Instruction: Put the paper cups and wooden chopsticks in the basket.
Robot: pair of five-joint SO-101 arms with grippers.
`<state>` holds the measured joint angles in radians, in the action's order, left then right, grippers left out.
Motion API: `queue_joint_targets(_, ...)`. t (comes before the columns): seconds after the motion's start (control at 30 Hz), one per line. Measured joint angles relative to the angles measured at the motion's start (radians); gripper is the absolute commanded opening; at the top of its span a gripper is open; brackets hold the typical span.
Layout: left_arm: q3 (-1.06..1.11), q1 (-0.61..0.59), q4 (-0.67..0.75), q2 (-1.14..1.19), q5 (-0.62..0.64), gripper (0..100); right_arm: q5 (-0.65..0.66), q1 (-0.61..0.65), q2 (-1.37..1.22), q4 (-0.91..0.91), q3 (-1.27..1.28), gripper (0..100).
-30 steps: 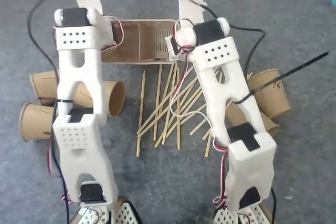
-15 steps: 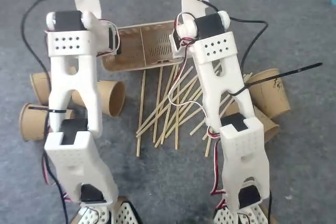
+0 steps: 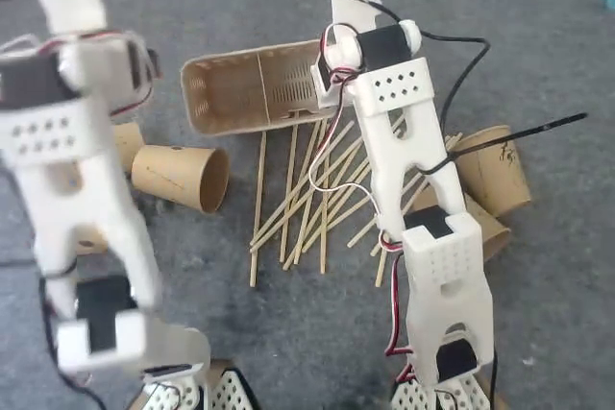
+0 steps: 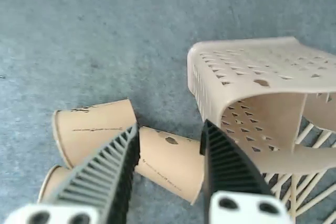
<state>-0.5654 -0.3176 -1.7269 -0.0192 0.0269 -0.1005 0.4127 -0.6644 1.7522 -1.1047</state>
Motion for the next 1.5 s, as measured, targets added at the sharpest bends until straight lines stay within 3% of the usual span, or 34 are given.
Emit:
queue_joint_targets(0.23, 0.348, -0.021, 0.015, -0.259, -0.005, 18, 0.002, -0.005, 0.000, 0.005, 0.000, 0.7)
queue_joint_targets(0.47, 0.895, -0.038, 0.397, -0.428, 0.017, 18, 0.002, -0.006, 0.052, 0.005, 0.060, 0.6)
queue_joint_targets(0.6, 1.082, -0.054, 0.551, -0.493, 0.048, 18, 0.002, 0.005, 0.163, 0.005, 0.132, 0.6)
queue_joint_targets(0.97, 1.163, -0.057, 0.583, -0.523, 0.107, 18, -0.029, 0.012, 0.245, 0.002, 0.135, 1.3)
queue_joint_targets(1.17, 1.175, -0.057, 0.583, -0.523, 0.107, 18, -0.066, -0.002, 0.201, -0.023, 0.135, 14.5)
queue_joint_targets(1.5, 1.175, -0.057, 0.583, -0.523, 0.107, 18, -0.087, 0.005, 0.199, 0.006, 0.011, 14.5)
